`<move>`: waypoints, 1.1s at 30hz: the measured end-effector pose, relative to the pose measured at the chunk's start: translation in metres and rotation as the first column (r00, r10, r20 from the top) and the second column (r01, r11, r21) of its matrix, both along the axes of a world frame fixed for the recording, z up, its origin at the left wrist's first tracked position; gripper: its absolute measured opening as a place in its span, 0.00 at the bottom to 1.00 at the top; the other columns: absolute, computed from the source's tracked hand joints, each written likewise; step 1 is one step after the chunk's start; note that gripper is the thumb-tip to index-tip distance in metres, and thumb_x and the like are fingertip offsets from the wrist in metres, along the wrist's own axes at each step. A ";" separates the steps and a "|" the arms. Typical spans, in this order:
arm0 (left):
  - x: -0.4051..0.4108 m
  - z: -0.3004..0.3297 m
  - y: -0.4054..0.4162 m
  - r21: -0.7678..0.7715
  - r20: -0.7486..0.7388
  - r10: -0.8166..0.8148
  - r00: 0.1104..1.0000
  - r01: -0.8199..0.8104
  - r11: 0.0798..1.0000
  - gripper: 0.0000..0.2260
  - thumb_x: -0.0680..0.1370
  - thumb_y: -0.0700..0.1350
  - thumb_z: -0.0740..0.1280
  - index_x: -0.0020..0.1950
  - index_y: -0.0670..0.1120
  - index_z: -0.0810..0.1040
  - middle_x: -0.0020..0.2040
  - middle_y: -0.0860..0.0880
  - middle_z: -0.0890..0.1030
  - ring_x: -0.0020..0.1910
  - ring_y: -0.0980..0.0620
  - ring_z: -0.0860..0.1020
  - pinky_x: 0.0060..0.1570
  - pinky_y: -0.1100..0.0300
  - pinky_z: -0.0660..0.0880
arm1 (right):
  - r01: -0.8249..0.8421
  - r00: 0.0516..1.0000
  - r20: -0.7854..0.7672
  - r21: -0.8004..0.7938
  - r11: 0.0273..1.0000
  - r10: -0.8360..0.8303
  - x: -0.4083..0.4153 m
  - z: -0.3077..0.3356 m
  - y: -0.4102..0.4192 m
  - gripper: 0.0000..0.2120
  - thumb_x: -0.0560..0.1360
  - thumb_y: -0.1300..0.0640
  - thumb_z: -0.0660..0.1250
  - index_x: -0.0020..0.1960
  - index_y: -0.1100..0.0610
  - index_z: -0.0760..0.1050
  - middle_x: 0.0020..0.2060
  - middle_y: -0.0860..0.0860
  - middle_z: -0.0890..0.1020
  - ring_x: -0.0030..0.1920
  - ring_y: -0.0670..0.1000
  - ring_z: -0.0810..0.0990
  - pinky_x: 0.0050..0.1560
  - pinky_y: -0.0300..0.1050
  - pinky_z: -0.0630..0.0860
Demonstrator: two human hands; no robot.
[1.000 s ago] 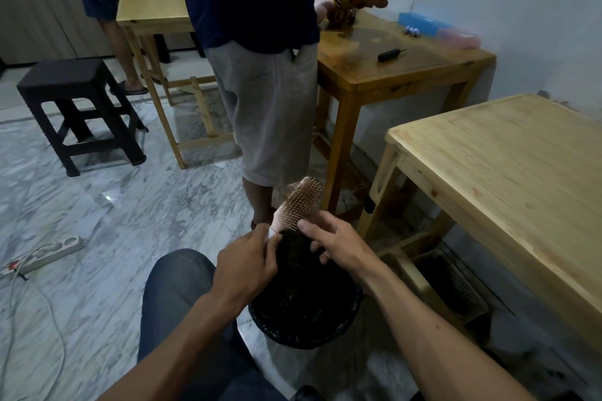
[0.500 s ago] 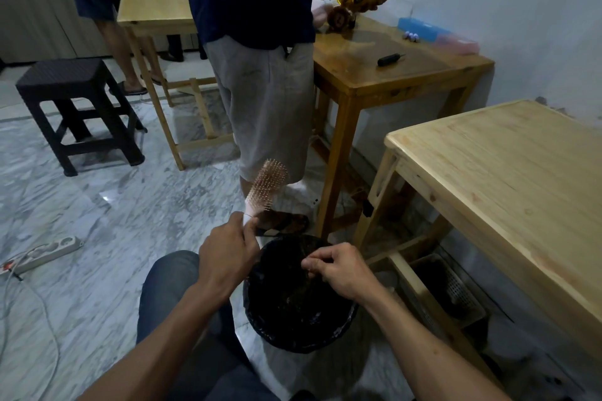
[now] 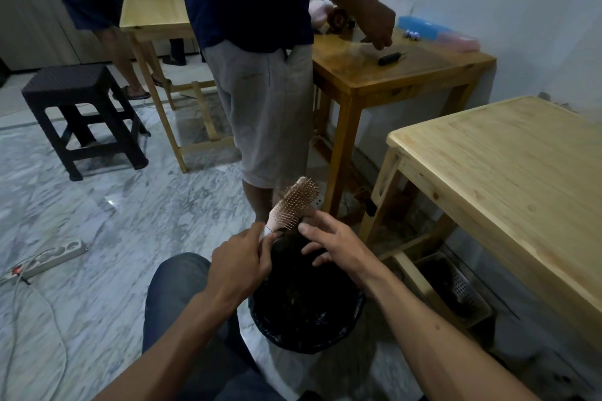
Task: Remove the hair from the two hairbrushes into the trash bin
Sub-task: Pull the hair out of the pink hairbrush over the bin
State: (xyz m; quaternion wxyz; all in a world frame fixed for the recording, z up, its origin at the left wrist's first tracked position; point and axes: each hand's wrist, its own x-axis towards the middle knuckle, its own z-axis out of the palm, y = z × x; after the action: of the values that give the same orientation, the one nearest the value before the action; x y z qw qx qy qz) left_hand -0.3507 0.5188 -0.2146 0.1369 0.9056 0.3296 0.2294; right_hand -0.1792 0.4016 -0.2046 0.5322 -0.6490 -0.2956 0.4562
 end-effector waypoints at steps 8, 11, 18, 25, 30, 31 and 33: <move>0.000 -0.001 0.009 -0.057 0.014 0.069 0.998 -0.068 0.996 0.12 0.82 0.54 0.60 0.45 0.48 0.73 0.29 0.54 0.72 0.28 0.49 0.71 0.27 0.57 0.61 | 0.156 0.987 0.050 -0.022 0.988 -0.155 -0.003 -0.007 -0.003 0.04 0.77 0.54 0.75 0.46 0.52 0.88 0.37 0.50 0.87 0.33 0.42 0.77 0.36 0.35 0.74; -0.005 0.001 0.019 -0.100 0.030 0.177 0.984 -0.173 0.980 0.12 0.82 0.51 0.63 0.41 0.47 0.69 0.26 0.55 0.67 0.26 0.50 0.68 0.26 0.58 0.57 | 0.157 0.977 0.162 -0.087 0.984 -0.141 0.001 -0.012 -0.014 0.05 0.78 0.53 0.74 0.47 0.53 0.88 0.38 0.50 0.88 0.36 0.43 0.79 0.38 0.36 0.76; -0.005 0.002 0.010 -0.036 -0.017 0.043 0.999 -0.044 0.998 0.10 0.81 0.53 0.62 0.48 0.48 0.75 0.30 0.54 0.73 0.29 0.49 0.71 0.26 0.58 0.60 | -0.003 0.990 0.139 -0.171 0.985 0.027 0.003 -0.011 -0.012 0.28 0.78 0.46 0.72 0.76 0.47 0.72 0.66 0.46 0.77 0.62 0.48 0.80 0.58 0.45 0.80; -0.007 -0.003 0.003 -0.023 -0.031 -0.154 0.988 0.153 0.988 0.22 0.78 0.63 0.50 0.51 0.50 0.76 0.34 0.52 0.80 0.33 0.50 0.78 0.31 0.55 0.70 | -0.009 0.994 -0.105 0.015 1.000 0.011 -0.003 0.000 -0.003 0.19 0.73 0.51 0.78 0.61 0.56 0.81 0.53 0.54 0.87 0.47 0.52 0.87 0.42 0.42 0.80; -0.008 -0.001 0.013 -0.005 0.007 -0.077 0.997 0.077 0.997 0.19 0.79 0.62 0.53 0.50 0.49 0.76 0.33 0.53 0.77 0.31 0.48 0.77 0.30 0.55 0.69 | 0.049 0.999 0.010 0.015 0.999 -0.049 -0.003 -0.007 -0.005 0.05 0.76 0.56 0.76 0.50 0.56 0.87 0.38 0.50 0.87 0.36 0.43 0.80 0.40 0.36 0.78; -0.008 -0.001 0.016 -0.002 -0.004 -0.045 0.999 0.045 0.999 0.18 0.79 0.60 0.55 0.50 0.49 0.76 0.33 0.53 0.77 0.31 0.48 0.77 0.29 0.55 0.68 | 0.090 0.996 0.024 0.016 0.996 -0.091 -0.002 -0.007 -0.007 0.05 0.77 0.56 0.75 0.50 0.55 0.88 0.37 0.50 0.87 0.36 0.43 0.80 0.40 0.36 0.78; -0.011 -0.003 0.022 -0.013 -0.043 0.019 0.999 -0.020 1.000 0.13 0.81 0.57 0.59 0.49 0.49 0.76 0.32 0.52 0.76 0.31 0.46 0.76 0.29 0.55 0.68 | 0.159 0.986 0.039 0.033 0.987 -0.160 0.002 -0.010 -0.011 0.05 0.77 0.57 0.74 0.50 0.55 0.88 0.38 0.50 0.87 0.38 0.43 0.81 0.42 0.36 0.79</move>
State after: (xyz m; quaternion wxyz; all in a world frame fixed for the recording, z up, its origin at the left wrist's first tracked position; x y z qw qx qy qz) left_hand -0.3617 0.5412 -0.2181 0.1337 0.9061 0.3428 0.2090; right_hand -0.1774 0.3907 -0.2147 0.5706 -0.6718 -0.2604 0.3941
